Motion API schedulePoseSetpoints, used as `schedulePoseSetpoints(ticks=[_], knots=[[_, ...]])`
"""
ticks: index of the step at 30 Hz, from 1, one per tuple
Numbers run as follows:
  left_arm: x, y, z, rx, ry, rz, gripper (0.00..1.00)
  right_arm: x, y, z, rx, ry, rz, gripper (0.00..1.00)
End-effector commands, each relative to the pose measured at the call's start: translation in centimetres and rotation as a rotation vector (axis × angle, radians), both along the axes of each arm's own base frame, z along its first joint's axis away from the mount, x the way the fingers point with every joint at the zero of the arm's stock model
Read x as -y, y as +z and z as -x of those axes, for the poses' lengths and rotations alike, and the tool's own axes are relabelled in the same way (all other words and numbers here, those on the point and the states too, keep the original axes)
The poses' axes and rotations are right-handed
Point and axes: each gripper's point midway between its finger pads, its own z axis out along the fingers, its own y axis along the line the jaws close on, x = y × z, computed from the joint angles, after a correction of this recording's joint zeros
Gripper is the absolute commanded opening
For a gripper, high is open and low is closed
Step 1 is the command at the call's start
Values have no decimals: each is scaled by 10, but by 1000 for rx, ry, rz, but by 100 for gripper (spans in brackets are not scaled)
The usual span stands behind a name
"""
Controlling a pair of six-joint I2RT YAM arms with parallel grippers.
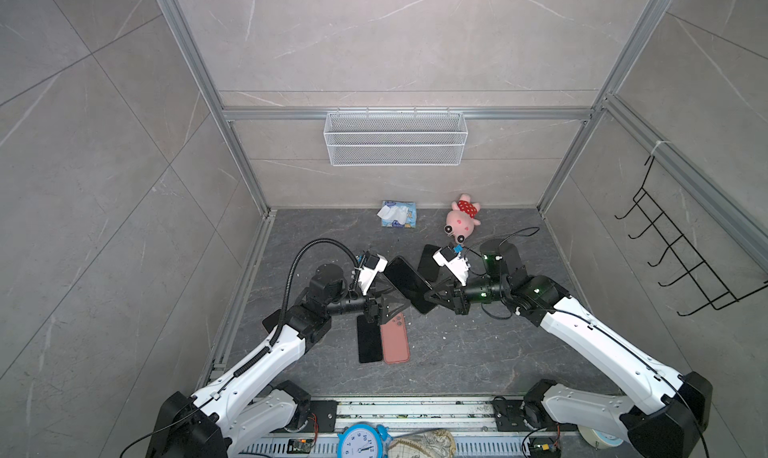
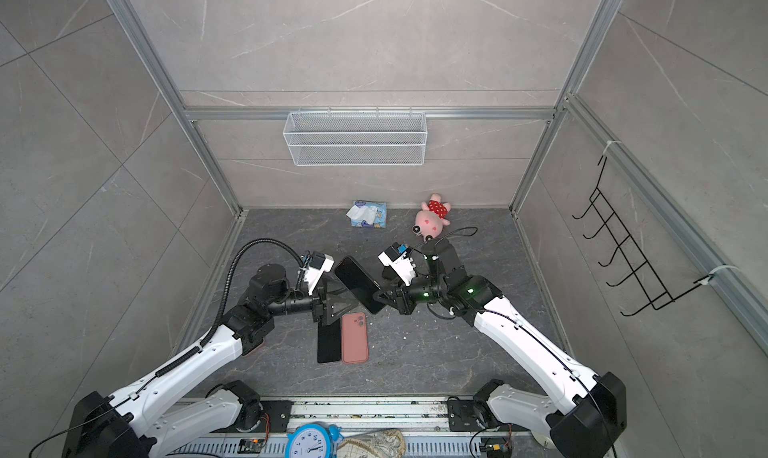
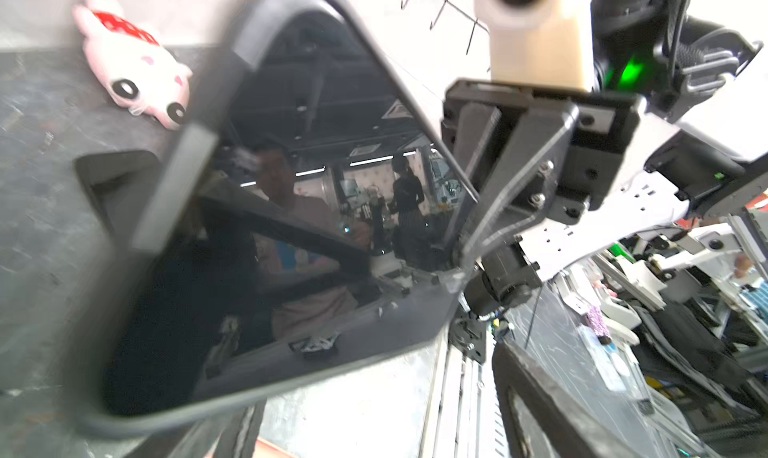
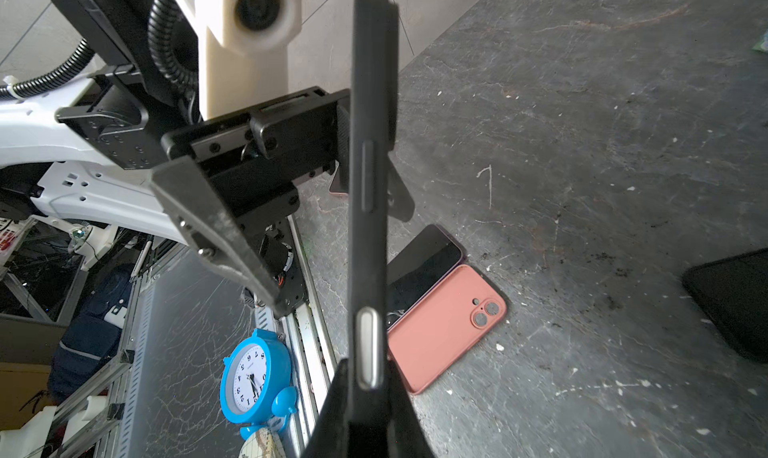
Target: Take the phone out of the phone case
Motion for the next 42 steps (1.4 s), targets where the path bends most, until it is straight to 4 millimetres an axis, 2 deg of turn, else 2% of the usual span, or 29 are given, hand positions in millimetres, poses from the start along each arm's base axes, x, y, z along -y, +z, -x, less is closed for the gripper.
schedulePoseSetpoints(ticks=[1,6,17,24,35,39,41,42], knots=[[2,39,-3,95,-39,104,80,0,30,7,89,37,-84,0],[6,44,-5,84,-75,135,65,0,33,12,90,54,-102,0],[-2,60,-8,95,-90,199,54,0,30,19,63,91,-118,0],[-9,67,-8,103,-87,273,45,-1,38,19,65,91,-160,0],[-6,65,-8,63,-127,332,27,-3,45,16,56,80,-182,0],[-7,68,-4,65,-133,335,16,-4,46,16,52,85,-191,0],[-7,70,-3,60,-140,342,5,-3,46,13,57,69,-186,0],[-6,69,-4,47,-139,339,0,-3,45,12,57,60,-185,8]])
